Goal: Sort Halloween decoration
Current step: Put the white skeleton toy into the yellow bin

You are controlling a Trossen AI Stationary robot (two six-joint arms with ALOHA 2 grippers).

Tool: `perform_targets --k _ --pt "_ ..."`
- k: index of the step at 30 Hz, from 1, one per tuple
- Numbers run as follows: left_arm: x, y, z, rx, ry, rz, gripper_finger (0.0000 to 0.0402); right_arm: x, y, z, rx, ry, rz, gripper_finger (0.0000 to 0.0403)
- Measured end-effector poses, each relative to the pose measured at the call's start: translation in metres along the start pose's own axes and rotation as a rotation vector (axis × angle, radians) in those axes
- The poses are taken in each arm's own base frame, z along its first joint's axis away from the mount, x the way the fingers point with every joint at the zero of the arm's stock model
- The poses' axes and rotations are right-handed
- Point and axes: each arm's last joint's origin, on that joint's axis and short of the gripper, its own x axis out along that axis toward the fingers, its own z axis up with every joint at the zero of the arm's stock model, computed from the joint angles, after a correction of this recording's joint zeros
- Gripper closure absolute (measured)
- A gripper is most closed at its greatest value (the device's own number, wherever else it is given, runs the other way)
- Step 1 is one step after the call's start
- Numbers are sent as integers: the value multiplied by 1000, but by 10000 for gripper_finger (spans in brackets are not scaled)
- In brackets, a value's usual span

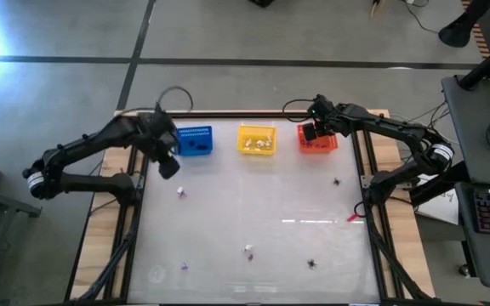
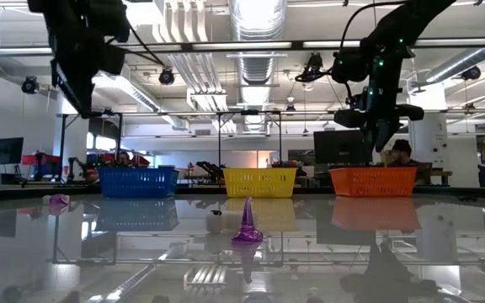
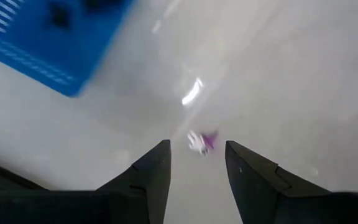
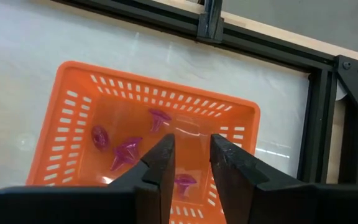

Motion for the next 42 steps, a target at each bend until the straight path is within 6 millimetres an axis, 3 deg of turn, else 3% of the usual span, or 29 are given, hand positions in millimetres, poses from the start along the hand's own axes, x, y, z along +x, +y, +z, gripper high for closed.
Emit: perform_targets --k 8,14,24,31,42 --pt "47 -16 -22 -66 120 -44 271 0 1 0 6 3 5 308" --pt "69 -17 -33 -246 149 -26 271 0 1 -1 4 11 14 316" --pt "88 -11 -49 -365 213 12 271 0 1 -1 3 18 27 310" --pt "94 -12 -45 -356 141 -24 271 0 1 -1 2 18 27 317" --pt "119 -10 -41 -337 212 22 271 0 1 -1 4 18 27 321"
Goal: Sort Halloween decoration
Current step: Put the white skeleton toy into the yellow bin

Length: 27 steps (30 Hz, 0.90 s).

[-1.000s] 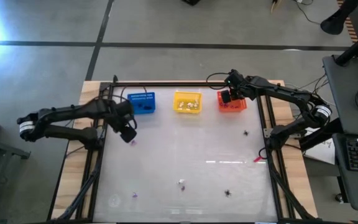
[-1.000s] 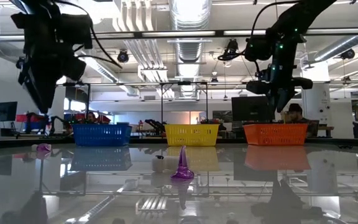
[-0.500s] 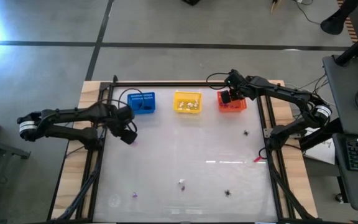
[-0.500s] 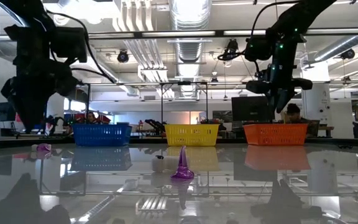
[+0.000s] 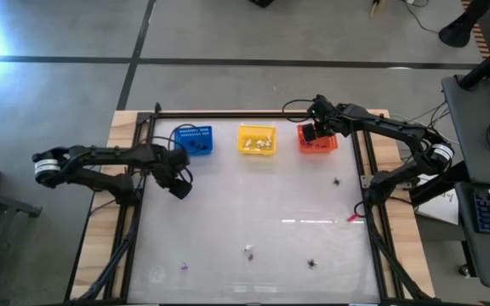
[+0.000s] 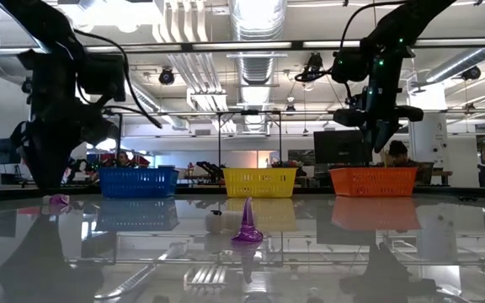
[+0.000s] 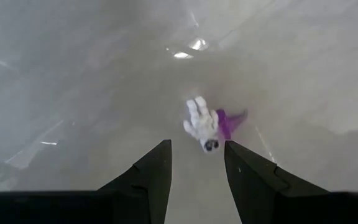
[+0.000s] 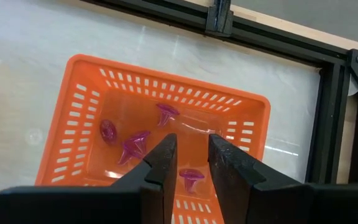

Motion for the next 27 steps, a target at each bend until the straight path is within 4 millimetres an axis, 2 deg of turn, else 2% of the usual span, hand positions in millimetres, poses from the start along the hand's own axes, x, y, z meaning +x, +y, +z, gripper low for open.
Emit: perform_targets --k 14,18,23,27 --pt "21 -4 12 42 53 32 280 0 0 0 0 0 0 321" --pt "26 -3 12 78 84 57 312 0 0 0 0 0 -1 321" --pt "23 -4 13 138 95 64 383 0 0 0 0 1 0 321" --pt "15 -8 15 165 74 50 391 0 0 0 0 0 -1 321"
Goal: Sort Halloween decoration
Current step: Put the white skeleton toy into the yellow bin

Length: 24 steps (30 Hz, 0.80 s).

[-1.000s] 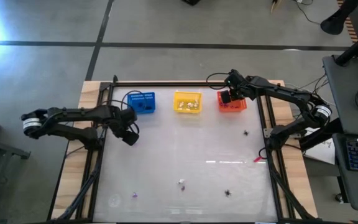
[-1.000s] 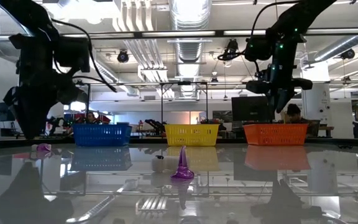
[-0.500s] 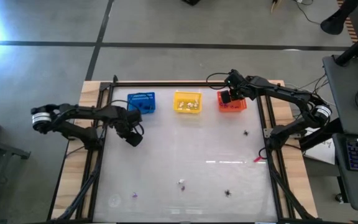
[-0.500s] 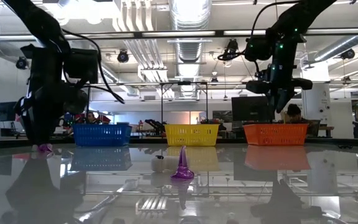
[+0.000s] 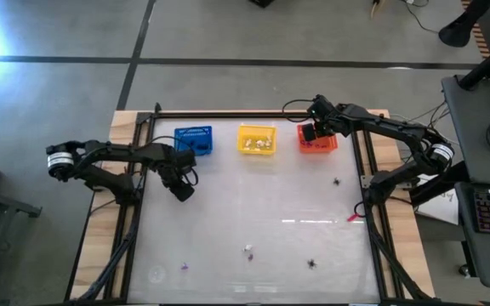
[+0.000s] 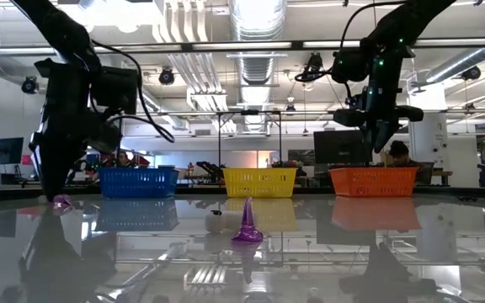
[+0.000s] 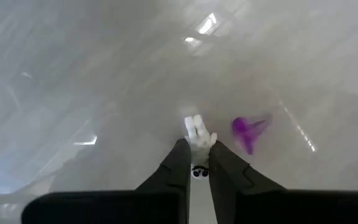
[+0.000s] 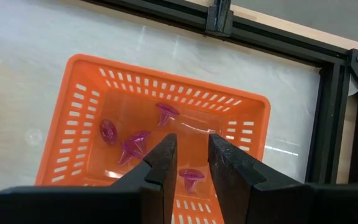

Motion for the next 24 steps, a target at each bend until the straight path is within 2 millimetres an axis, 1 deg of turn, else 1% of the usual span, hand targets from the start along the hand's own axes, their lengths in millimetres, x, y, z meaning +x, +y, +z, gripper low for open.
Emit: perform_targets --k 6,12,14,19,24 --pt "-26 -11 12 27 -98 -54 399 0 0 0 -1 0 0 321" --pt "-57 -27 37 128 -257 -92 400 0 0 0 -3 0 0 321" --pt "-66 -31 48 167 -323 -77 401 0 0 0 -3 0 0 321" --pt "-81 -38 82 206 -443 -48 401 0 0 0 -4 0 0 321" --pt "-87 -44 122 265 -503 -32 401 0 0 0 -5 3 -2 321"
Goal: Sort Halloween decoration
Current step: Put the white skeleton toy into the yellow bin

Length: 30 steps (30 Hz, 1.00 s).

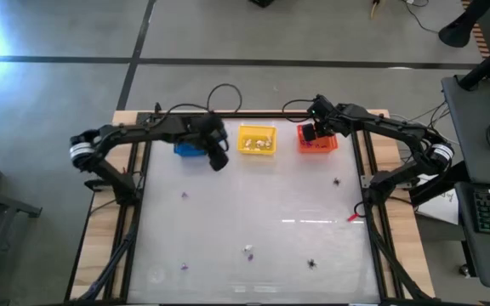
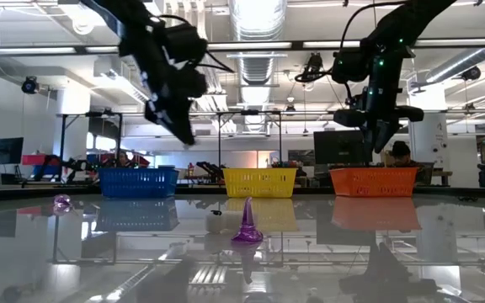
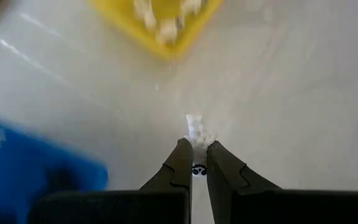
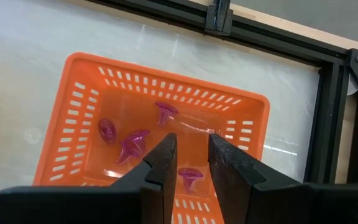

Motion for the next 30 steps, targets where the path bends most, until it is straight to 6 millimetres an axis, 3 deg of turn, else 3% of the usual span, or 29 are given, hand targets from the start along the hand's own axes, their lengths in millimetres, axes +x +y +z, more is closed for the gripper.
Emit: perform_targets --k 9,16,23,30 --pt "38 11 50 84 -31 17 401 0 0 -1 -2 16 14 321" --pt "47 23 74 116 -60 19 401 0 0 -1 -1 21 23 321" --pt "51 39 83 102 -65 3 395 0 0 -2 -3 31 17 321" --pt "52 41 84 122 -62 -45 337 0 -1 -4 -8 46 8 321"
